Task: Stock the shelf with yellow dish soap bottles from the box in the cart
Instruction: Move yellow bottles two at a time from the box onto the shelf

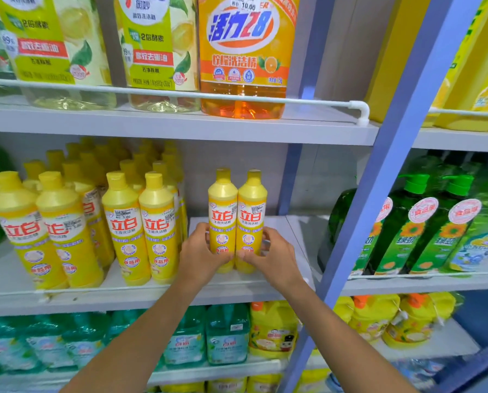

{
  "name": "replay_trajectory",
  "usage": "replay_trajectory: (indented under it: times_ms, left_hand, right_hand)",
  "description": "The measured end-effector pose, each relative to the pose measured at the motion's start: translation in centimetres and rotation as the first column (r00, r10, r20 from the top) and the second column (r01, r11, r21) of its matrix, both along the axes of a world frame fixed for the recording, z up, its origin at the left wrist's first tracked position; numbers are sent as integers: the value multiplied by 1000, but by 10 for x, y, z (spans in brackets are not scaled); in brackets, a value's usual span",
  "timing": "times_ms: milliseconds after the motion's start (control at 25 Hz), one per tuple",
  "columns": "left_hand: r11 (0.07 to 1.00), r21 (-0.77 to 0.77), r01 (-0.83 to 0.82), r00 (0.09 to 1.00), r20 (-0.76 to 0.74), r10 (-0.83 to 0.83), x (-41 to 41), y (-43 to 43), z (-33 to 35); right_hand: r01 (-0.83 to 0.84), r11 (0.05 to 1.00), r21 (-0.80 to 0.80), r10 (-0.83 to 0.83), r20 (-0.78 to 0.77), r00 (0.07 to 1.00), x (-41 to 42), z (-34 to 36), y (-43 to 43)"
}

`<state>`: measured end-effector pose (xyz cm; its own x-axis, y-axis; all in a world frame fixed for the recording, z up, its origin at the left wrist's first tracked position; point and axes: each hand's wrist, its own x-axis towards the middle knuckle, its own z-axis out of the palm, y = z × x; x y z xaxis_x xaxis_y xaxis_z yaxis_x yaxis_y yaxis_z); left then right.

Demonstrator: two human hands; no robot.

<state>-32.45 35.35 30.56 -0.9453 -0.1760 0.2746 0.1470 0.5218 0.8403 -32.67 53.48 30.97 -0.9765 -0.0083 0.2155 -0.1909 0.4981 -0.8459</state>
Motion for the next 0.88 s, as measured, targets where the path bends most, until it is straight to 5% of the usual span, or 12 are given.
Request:
replay_trajectory:
  times_ms: [120, 280, 600, 880]
  left_hand:
    - [1000, -28, -11, 999, 40, 12, -7, 1, -3]
    - [996, 12, -85, 995, 62, 84, -39, 7, -8]
    - [961, 69, -269, 963, 34, 267, -128, 15, -34]
    - [969, 136, -208, 974, -63, 218, -160, 7, -56]
  right_hand:
    - [51, 987, 155, -59, 52, 997, -9, -12, -5]
    - [44, 985, 164, -62, 107, 992, -47, -13, -8]
    - [137, 990, 23, -138, 38, 990, -140, -30, -24]
    - [162, 985, -66, -164, -21, 986, -172, -49, -29]
